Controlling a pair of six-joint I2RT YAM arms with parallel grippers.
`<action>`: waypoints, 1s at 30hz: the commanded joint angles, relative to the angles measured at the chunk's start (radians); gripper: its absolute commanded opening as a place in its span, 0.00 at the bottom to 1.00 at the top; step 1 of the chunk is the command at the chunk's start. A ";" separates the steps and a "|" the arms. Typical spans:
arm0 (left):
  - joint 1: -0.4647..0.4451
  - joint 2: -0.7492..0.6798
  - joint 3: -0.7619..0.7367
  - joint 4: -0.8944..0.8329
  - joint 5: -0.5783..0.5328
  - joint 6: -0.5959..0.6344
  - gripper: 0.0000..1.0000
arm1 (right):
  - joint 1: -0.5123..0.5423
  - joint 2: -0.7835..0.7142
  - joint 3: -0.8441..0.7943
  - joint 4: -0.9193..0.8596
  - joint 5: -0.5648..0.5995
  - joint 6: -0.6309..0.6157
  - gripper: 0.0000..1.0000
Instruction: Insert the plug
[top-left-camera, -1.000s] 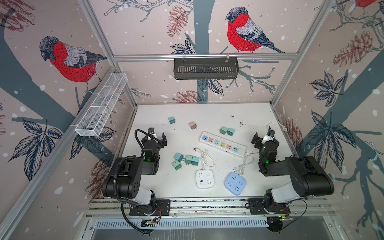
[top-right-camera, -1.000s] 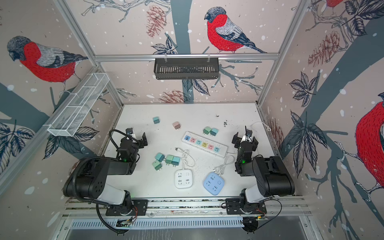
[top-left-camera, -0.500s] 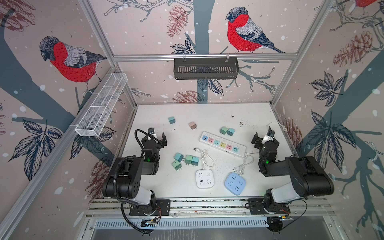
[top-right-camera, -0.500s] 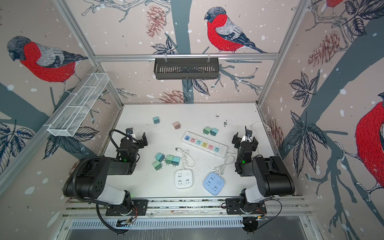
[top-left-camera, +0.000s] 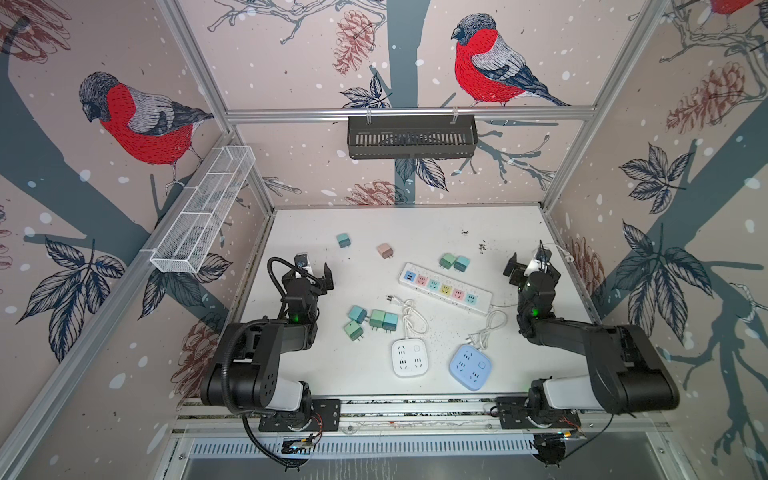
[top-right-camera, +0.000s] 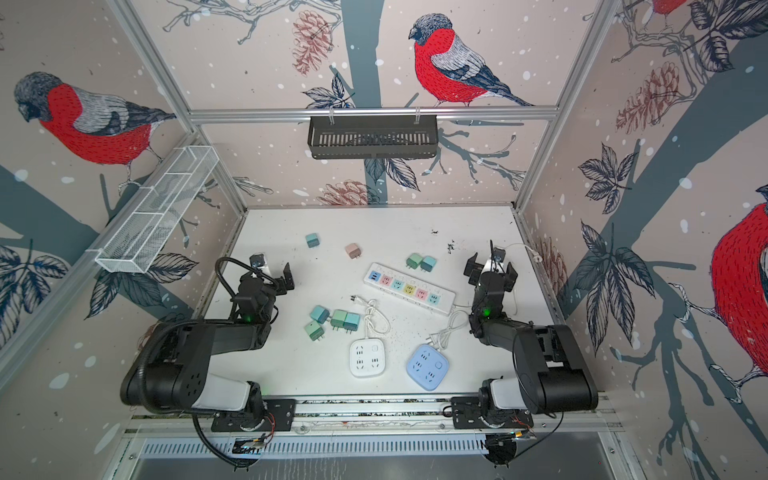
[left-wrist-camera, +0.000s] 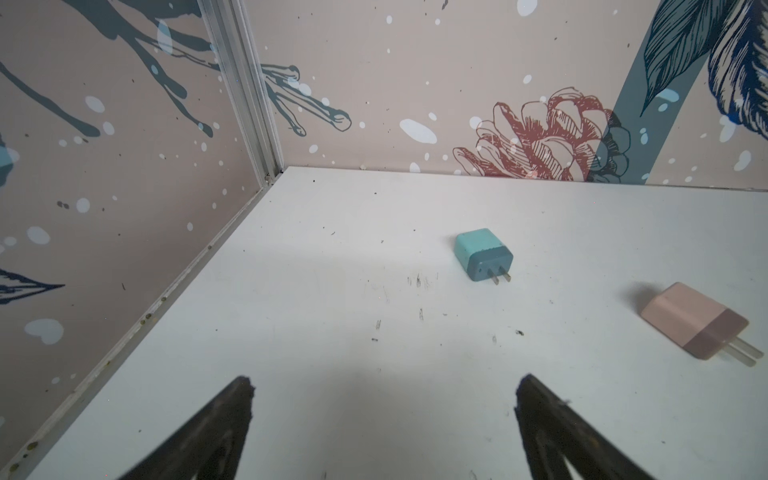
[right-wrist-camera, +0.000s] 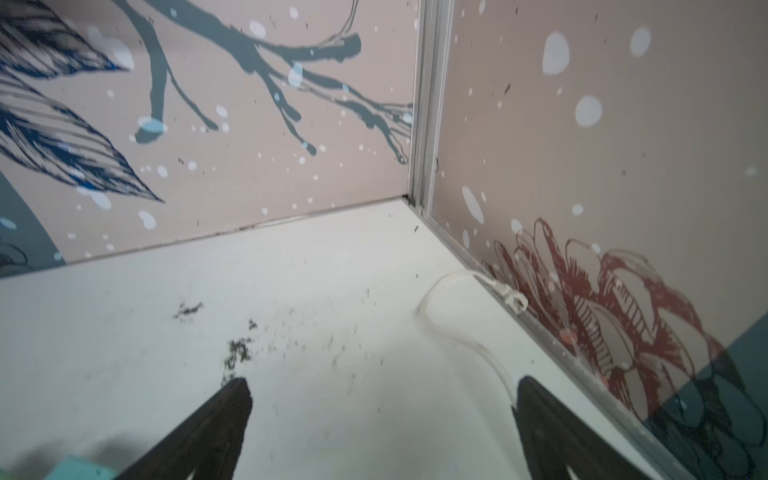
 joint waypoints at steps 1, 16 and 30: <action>-0.015 -0.093 0.072 -0.187 -0.045 -0.012 0.98 | -0.006 -0.060 0.045 -0.265 0.085 0.084 1.00; 0.010 -0.362 0.277 -0.919 -0.097 -0.709 0.98 | 0.076 -0.492 0.160 -0.956 -0.222 0.501 1.00; -0.116 -0.380 0.207 -0.805 0.231 -0.716 0.95 | 0.385 -0.848 -0.004 -1.386 -0.301 0.753 0.87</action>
